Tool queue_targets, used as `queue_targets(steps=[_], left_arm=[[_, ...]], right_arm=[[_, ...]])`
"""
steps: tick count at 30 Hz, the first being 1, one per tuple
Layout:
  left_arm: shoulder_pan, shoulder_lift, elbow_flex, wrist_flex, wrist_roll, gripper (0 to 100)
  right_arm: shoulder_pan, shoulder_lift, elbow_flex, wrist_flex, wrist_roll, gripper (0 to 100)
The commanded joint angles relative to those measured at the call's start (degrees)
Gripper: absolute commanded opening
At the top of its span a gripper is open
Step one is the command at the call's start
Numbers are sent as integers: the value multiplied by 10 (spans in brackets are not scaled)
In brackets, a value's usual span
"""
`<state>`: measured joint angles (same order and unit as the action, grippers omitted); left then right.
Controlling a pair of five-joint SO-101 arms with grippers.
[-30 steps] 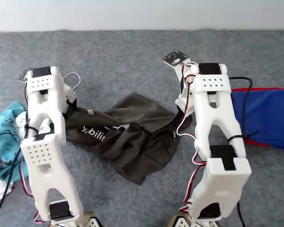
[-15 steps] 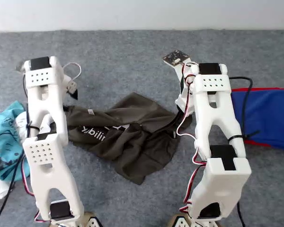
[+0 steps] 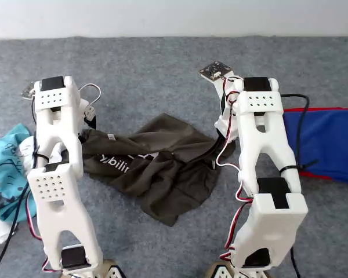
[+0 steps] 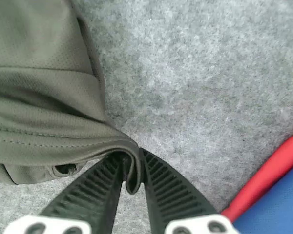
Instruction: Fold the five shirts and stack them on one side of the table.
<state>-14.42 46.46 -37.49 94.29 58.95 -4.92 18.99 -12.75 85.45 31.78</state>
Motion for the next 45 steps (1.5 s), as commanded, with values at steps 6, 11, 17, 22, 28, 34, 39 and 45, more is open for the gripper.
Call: queue_targets(steps=[6,11,17,22,28,34,39,45], left_arm=[[-18,20,-13,-16,11,180],[-18,45,-14,-18,11,180],[-17,47,-14,-20,11,174],[1,48,-11,-21,10,105],[7,48,-10,-41,-9,80],[6,39,-67,19,-93,119],[2,30,-181,63,-254,176],[-13,-18,-266,62,-661,177]], right_arm=[[0,-5,-3,-7,-5,8],[-5,-5,-2,-7,-5,8],[-6,-5,-2,-7,-6,8],[-6,-5,-2,-7,-6,8],[-6,-5,-2,-4,-6,8],[-6,-5,-2,-1,-6,8],[-5,-5,-2,-1,-6,8],[-2,-9,-2,0,-6,8]])
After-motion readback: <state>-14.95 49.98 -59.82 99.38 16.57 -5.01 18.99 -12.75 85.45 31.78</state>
